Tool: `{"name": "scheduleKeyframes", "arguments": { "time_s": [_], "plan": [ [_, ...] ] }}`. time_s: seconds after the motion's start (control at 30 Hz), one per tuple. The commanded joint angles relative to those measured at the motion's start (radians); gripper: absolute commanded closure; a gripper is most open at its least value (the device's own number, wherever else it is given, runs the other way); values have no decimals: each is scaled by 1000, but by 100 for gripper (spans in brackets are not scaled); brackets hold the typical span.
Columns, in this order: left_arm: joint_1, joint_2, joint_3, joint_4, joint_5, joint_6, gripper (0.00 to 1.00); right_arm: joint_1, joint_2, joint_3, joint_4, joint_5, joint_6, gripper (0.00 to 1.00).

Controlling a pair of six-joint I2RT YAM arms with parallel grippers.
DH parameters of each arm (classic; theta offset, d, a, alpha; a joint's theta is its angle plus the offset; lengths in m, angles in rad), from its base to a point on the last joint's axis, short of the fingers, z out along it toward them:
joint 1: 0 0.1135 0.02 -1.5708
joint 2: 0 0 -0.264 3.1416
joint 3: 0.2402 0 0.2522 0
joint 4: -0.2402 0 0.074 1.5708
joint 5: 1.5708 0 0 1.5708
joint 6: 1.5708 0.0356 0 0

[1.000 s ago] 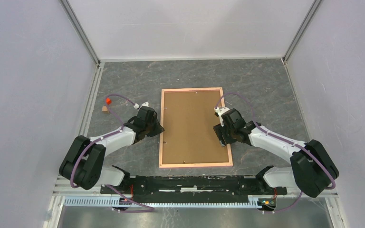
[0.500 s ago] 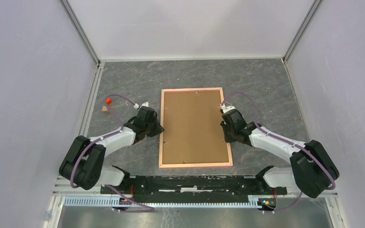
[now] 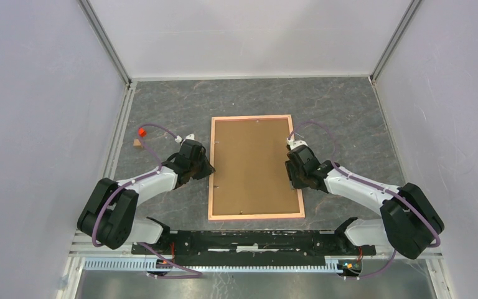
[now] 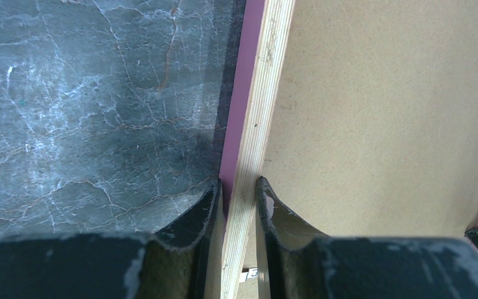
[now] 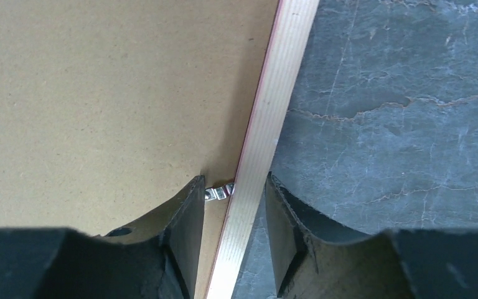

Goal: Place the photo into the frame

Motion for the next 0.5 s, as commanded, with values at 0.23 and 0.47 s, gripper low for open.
{"name": "scheduleKeyframes", "arguments": {
  "time_s": [0.23, 0.47],
  "plan": [
    [17, 15, -53, -69, -39, -56, 98, 32, 53, 11, -51, -48, 7, 59],
    [18, 11, -59, -66, -38, -59, 98, 42, 39, 17, -51, -58, 6, 93]
  ]
}}
